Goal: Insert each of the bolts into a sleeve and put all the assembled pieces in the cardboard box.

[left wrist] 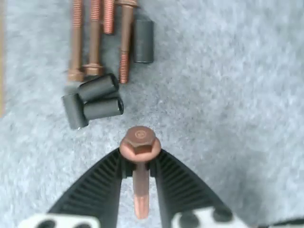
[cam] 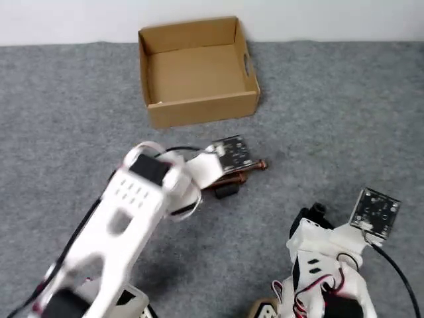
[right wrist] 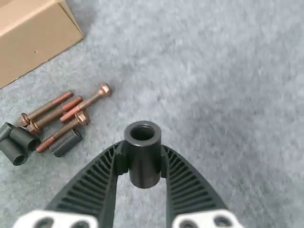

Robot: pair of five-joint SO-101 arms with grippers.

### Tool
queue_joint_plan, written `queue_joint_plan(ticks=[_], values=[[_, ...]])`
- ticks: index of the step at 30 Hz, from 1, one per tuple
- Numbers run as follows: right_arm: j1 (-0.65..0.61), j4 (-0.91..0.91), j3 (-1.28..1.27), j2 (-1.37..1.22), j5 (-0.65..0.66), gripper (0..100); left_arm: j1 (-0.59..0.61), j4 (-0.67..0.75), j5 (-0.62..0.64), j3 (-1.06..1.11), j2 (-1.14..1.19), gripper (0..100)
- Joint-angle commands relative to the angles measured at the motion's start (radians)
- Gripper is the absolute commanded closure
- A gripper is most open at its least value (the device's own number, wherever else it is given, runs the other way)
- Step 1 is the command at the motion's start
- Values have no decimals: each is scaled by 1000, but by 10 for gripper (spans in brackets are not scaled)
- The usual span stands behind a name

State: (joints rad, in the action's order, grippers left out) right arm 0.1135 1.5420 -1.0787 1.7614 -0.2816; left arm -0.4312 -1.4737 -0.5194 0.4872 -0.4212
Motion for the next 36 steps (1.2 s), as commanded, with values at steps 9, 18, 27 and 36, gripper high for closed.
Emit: queue_joint_plan(ticks=[9,18,27,36], values=[[-166,-131,-48,8,124,990,5,61,284,237,-508,994],[-518,-308,-140,7,124,990,0,124,284,309,-718,994],[-636,-321,-160,4,127,991,5,301,321,598,-1183,995],[-746,-346,-184,4,132,991,5,516,531,746,-1369,995]])
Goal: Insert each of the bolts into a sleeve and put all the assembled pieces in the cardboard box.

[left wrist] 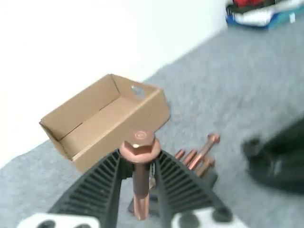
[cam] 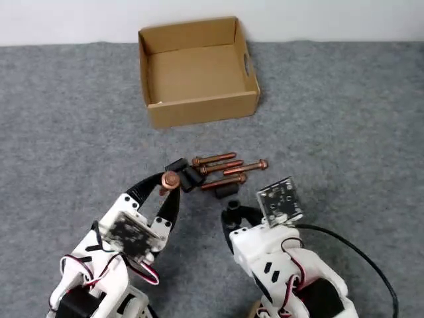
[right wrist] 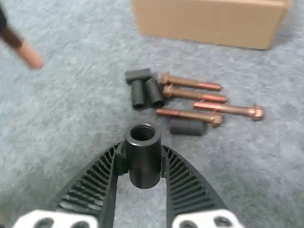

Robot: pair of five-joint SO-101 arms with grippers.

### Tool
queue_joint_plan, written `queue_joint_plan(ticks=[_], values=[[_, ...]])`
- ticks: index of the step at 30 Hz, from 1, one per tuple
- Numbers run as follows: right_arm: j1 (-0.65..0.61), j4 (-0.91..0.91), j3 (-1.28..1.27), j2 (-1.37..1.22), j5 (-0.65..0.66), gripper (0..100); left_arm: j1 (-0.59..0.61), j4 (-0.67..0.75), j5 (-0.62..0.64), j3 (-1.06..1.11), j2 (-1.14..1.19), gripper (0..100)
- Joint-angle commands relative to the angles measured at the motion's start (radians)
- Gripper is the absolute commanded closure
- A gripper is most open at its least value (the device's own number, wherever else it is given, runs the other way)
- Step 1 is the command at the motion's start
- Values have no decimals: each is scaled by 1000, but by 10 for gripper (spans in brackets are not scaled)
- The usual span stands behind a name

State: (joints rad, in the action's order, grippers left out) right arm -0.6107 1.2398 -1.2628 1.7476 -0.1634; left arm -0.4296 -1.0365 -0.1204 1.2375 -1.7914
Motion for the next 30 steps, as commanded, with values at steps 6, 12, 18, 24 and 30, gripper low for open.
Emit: queue_joint_plan(ticks=[6,12,18,24,30], values=[[-90,-165,-68,18,15,991,-5,126,264,4,-25,994],[-128,-188,-91,18,80,991,-5,127,571,4,-25,993],[-133,-263,-127,18,187,991,-32,129,594,4,-25,993],[-188,-289,-133,18,224,991,-109,189,594,4,-25,993],[-196,-291,-124,27,229,991,-130,169,592,30,-25,993]])
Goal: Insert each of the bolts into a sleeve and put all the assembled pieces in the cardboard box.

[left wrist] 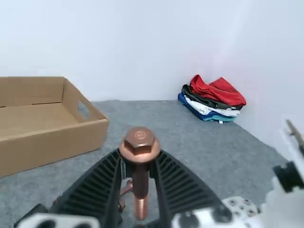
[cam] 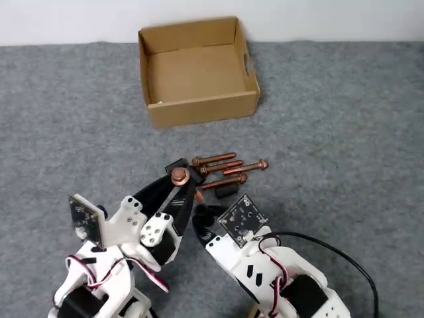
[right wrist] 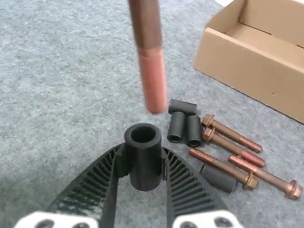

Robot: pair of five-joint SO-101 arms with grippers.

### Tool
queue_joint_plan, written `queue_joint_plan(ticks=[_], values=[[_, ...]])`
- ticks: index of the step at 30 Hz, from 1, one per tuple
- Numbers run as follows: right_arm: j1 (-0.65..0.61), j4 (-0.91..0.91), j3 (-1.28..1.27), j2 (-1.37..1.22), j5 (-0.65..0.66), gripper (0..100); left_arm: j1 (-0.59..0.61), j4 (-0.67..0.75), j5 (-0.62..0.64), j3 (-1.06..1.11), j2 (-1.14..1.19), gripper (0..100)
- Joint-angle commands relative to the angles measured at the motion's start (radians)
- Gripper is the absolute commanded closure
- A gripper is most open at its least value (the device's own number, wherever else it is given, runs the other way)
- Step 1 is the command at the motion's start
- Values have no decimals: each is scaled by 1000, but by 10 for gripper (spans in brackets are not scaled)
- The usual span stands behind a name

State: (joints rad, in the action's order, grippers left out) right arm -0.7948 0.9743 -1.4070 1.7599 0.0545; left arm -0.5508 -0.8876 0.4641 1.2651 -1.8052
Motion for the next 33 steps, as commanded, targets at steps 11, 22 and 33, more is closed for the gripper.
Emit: queue_joint_plan(ticks=[11,22,33], values=[[16,-18,61,7,12,991,-9,-31,5,-15,-11,993],[18,-24,64,10,12,991,-31,-91,5,-27,-9,994],[16,-59,64,8,80,991,-101,-32,-74,111,-9,994]])
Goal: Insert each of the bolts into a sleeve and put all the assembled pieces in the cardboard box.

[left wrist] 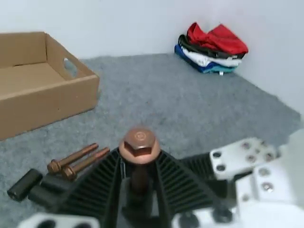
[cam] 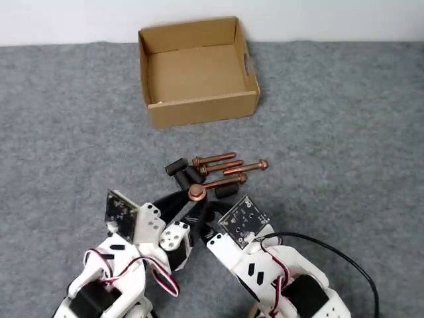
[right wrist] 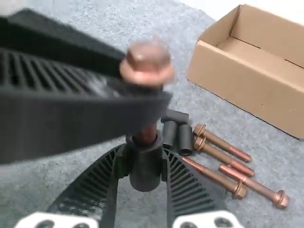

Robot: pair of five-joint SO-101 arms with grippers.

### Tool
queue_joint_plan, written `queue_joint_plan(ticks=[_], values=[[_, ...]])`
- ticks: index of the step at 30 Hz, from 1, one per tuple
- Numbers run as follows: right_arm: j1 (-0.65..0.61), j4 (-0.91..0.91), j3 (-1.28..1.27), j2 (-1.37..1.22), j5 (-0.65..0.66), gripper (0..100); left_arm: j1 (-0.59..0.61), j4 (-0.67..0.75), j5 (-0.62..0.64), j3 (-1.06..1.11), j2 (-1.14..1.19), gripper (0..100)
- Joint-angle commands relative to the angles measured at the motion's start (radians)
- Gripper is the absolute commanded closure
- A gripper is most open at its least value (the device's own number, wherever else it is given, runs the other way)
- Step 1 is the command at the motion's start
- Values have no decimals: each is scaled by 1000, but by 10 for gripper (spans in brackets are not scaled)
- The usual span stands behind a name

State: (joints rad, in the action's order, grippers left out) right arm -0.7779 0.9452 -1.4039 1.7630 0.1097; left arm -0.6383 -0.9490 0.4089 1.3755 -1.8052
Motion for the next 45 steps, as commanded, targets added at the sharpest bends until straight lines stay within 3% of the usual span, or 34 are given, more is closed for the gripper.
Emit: queue_joint_plan(ticks=[1,6,12,18,23,26,30,38,45], values=[[1,-30,61,7,26,991,-12,17,-20,1,-9,993],[2,-30,61,10,26,991,-5,-34,-141,2,-9,963],[4,-30,61,12,21,991,98,-129,-229,-39,-9,765],[5,-30,60,5,15,991,135,-203,-245,-159,-9,754],[93,-25,74,1,-126,991,201,-250,-242,-223,-9,754],[205,-21,101,1,-192,991,315,-250,-247,-223,-11,801],[295,24,173,-50,-226,991,460,-244,-249,-193,-11,1000],[367,31,474,-496,-367,991,680,-130,-249,101,-12,995],[374,8,789,-958,-408,991,704,-28,-241,309,-11,995]])
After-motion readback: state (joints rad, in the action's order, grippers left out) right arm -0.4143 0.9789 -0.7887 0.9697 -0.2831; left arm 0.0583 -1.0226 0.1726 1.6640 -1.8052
